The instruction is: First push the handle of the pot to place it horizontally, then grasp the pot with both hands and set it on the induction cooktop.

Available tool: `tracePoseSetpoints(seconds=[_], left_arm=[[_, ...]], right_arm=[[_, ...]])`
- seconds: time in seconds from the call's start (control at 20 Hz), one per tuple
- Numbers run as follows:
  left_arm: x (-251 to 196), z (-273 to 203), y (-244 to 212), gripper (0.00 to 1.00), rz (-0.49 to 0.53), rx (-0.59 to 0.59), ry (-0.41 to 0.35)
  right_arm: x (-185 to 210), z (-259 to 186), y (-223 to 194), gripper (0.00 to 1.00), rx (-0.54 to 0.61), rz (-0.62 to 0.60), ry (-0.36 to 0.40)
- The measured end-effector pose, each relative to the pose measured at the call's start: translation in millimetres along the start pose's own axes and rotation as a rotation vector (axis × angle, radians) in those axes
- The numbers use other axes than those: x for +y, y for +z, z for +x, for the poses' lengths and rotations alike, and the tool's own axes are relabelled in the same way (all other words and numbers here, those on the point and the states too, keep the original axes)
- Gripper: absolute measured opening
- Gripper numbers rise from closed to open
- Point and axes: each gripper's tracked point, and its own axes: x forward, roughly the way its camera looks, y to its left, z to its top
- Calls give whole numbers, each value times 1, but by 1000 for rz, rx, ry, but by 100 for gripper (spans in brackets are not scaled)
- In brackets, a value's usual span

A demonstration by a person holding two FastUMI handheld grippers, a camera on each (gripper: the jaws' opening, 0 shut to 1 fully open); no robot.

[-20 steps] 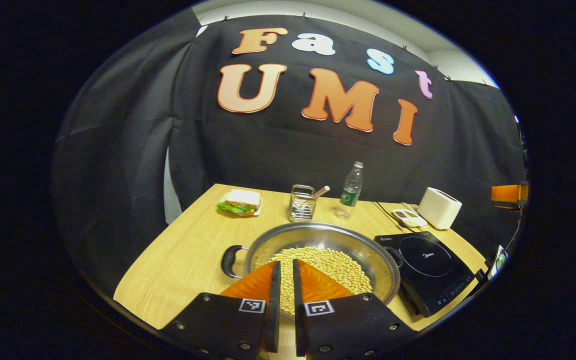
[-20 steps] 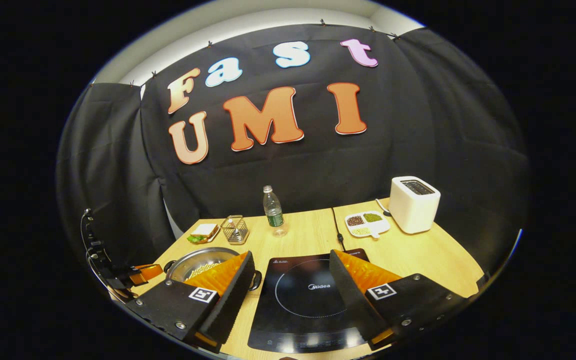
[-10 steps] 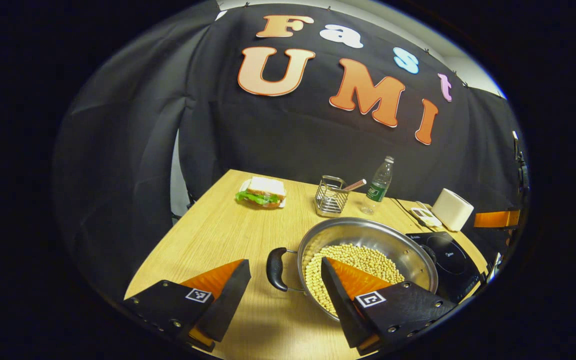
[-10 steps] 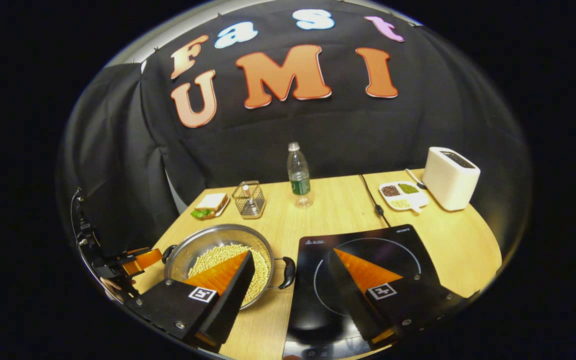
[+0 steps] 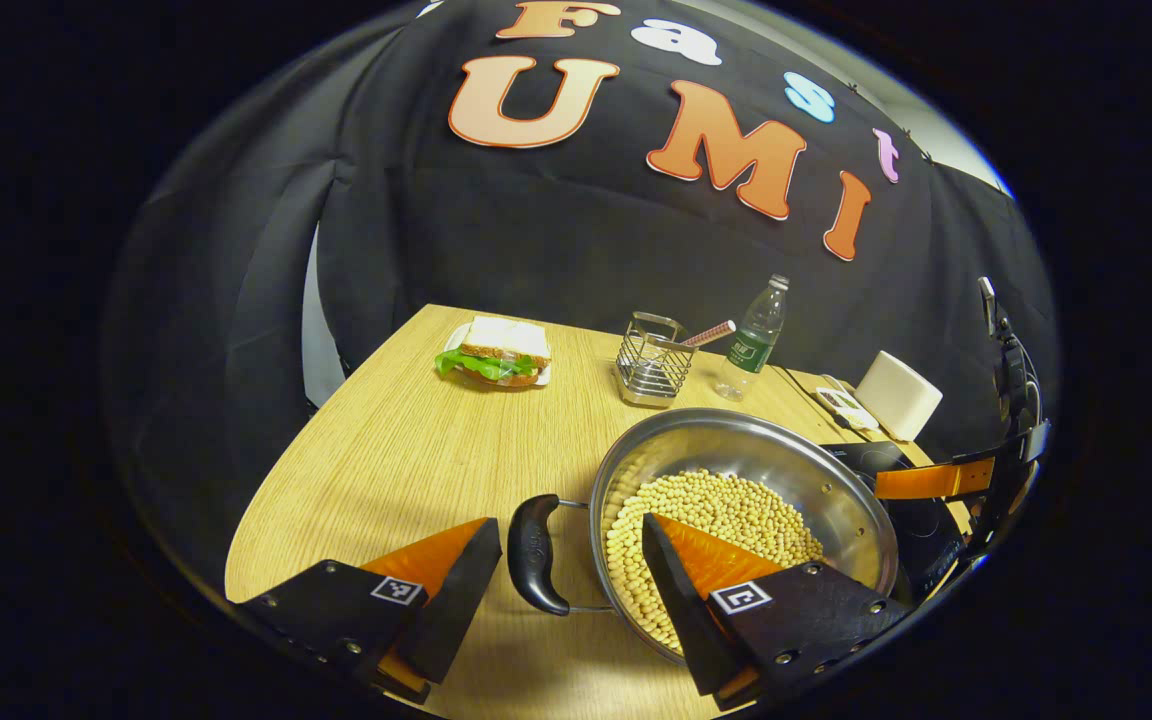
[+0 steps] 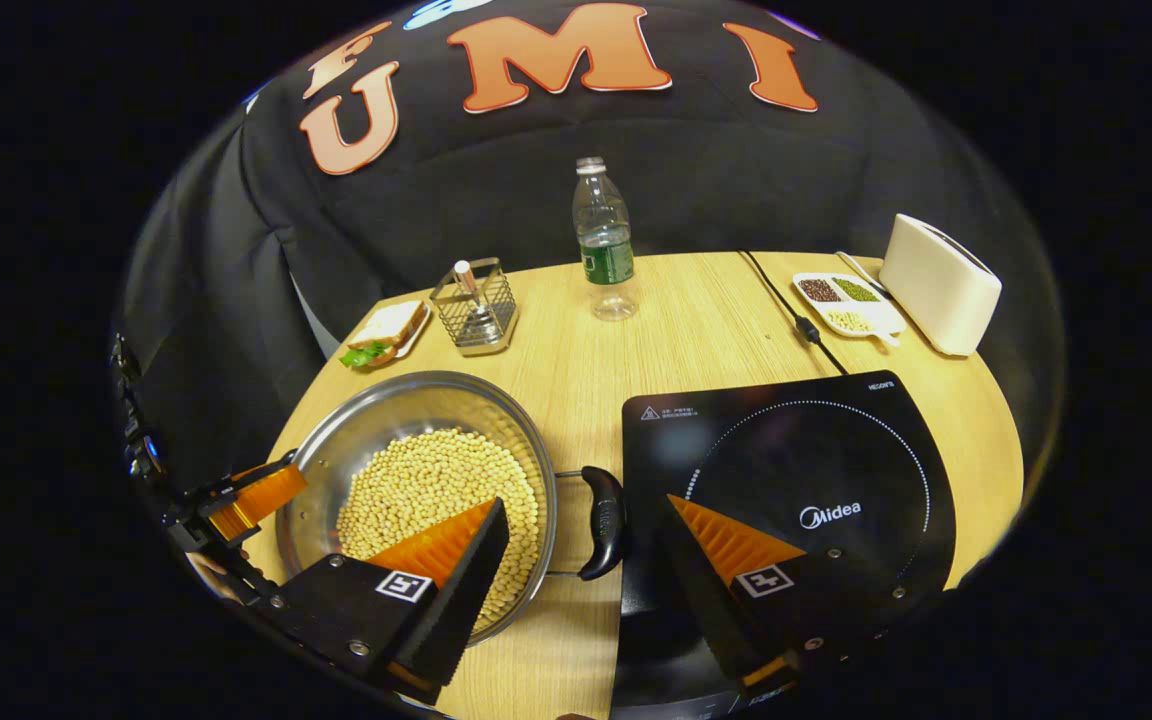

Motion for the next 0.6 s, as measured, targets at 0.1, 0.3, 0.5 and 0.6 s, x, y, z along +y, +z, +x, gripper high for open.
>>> tracePoseSetpoints(seconds=[0.1,0.3,0.5,0.6], left_arm=[[4,6,-5,83,-10,18,5],[4,12,-8,83,-9,31,-11],[6,16,-12,60,-1,58,11],[7,16,-13,54,0,77,17]], right_arm=[[4,7,0,95,12,12,12],[5,17,-6,92,48,12,11],[7,23,-3,85,48,19,10],[0,20,-1,73,46,10,-14]])
